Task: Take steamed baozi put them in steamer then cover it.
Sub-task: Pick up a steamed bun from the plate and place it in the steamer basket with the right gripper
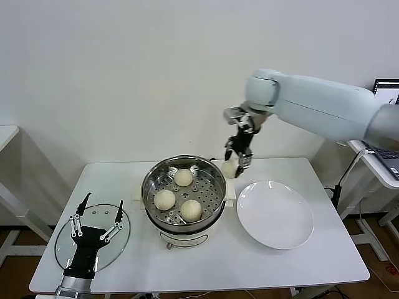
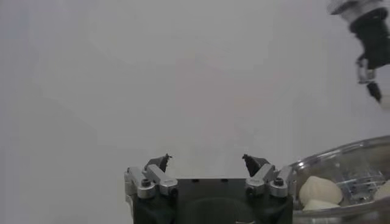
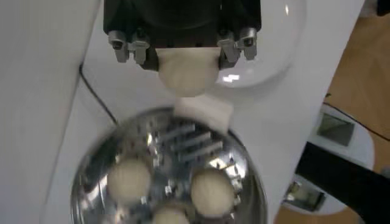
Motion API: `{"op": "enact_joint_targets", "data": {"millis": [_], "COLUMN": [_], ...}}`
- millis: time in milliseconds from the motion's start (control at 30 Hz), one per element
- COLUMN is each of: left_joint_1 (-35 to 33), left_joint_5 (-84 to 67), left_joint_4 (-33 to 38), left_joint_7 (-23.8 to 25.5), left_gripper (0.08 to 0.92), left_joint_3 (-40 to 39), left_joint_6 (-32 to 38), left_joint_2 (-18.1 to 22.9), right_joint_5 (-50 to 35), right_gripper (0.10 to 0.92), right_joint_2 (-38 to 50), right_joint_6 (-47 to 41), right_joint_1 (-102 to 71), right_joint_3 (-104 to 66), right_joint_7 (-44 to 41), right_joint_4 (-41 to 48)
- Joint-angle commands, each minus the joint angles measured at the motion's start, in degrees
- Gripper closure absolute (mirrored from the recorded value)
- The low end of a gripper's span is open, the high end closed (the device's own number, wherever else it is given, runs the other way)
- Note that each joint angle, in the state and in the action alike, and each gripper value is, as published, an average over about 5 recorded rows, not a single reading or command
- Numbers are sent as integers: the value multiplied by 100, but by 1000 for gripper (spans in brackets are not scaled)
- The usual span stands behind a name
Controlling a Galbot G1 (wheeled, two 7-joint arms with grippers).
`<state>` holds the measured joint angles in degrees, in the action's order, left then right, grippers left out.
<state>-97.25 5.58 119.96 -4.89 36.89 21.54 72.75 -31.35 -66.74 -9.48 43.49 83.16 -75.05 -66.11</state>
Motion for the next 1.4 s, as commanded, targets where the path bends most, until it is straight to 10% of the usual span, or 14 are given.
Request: {"op": "enact_joint_targets", "data": {"millis": [33,867,1400], "left_joint_1": [13,-26,-49], "left_joint_5": [-3,-15,-45], "left_joint_4": [-21,3,48], "left_joint_7": [-9,-21,-19], "left_gripper": [177,177,177], "left_joint_3": [11,70,121], "left_joint_6": [14,33,25], "left_joint_2": [14,53,50], "right_joint_5": [-357,396,708], "right_gripper": [355,350,210], "right_joint_2": [-921,-1232,-1274], "right_joint_6": [-206,-95,72], "right_joint_1": [42,-750,-762], "right_joint_3": [404,335,184], "right_joint_7": [442,694,590], "right_joint_4": [-69,693,661]}}
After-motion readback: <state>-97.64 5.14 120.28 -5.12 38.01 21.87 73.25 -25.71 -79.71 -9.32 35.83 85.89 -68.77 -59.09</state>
